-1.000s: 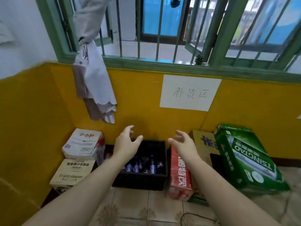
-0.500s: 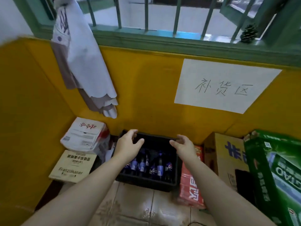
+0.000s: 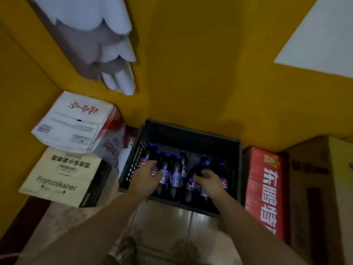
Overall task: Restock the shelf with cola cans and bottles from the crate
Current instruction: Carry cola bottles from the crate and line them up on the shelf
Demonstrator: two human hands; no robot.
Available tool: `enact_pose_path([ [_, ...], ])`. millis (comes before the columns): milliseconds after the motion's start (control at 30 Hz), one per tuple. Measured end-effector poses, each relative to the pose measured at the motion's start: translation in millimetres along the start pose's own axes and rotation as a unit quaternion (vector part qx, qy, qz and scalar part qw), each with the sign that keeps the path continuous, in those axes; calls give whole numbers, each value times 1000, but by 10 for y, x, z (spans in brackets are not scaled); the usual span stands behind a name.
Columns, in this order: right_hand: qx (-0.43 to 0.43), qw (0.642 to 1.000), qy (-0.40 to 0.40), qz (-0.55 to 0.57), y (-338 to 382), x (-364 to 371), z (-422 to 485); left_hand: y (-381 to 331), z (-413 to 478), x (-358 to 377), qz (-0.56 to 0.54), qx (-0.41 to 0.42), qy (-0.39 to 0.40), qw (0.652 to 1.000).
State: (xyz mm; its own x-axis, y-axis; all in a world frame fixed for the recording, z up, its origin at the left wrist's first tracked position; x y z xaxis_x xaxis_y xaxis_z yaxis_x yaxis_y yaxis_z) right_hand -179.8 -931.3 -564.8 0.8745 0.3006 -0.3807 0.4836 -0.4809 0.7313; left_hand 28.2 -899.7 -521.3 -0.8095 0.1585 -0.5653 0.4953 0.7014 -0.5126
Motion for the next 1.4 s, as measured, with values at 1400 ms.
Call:
enact_pose_path([
  [1400, -7, 990, 17, -140, -1892, 1617, 2138, 1226, 2787, 1968, 291, -47, 65, 953],
])
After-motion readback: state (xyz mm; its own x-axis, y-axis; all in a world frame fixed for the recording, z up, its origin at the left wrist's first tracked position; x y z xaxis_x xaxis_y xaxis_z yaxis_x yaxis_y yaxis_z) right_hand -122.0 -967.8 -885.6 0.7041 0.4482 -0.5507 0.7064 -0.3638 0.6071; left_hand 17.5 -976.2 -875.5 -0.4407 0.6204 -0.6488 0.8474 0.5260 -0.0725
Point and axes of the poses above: each hand's wrist, its own z-axis towards the middle knuckle, its own x-axis out of the palm, y = z × x, the point moved 2 cm from there along z, towards the middle knuckle, and after that the axes turned 13 degrees about -x, right-handed, at the moved point
